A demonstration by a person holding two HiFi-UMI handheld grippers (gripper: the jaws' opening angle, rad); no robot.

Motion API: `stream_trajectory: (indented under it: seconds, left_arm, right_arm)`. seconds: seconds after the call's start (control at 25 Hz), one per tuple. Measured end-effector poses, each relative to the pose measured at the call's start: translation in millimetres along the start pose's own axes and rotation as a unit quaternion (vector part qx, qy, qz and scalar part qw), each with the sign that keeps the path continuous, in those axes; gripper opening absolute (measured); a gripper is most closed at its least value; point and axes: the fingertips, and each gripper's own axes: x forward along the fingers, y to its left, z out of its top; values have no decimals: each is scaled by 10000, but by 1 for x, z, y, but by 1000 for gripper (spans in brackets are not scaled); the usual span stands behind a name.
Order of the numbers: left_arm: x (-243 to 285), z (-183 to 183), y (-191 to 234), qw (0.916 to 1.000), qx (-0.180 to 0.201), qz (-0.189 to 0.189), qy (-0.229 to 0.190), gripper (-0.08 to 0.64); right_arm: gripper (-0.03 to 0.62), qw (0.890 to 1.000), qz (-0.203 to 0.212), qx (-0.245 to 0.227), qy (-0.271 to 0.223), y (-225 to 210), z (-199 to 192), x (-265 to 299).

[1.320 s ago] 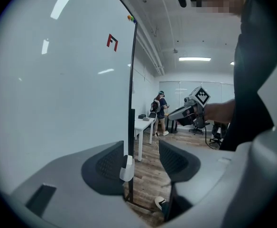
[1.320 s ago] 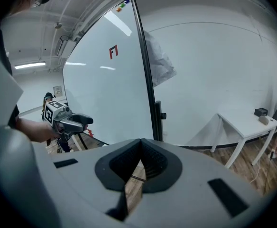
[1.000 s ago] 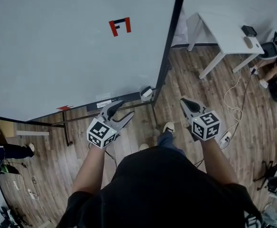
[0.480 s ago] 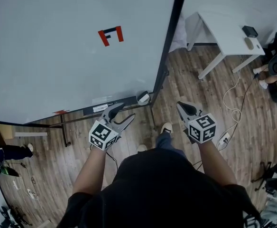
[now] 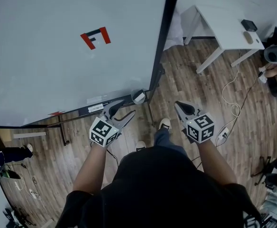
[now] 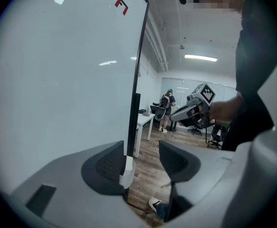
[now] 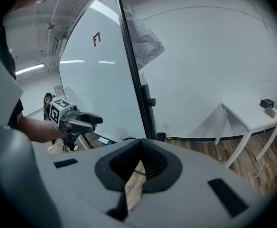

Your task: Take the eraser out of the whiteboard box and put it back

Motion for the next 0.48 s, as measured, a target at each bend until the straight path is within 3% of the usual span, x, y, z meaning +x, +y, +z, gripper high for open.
stream_trajectory:
  seconds: [0.48]
  left_arm:
    - [35,-12,9,9998,-72,-142,155,241]
  right_arm:
    - [-6,9999,-3,32,144,-12,-9,10]
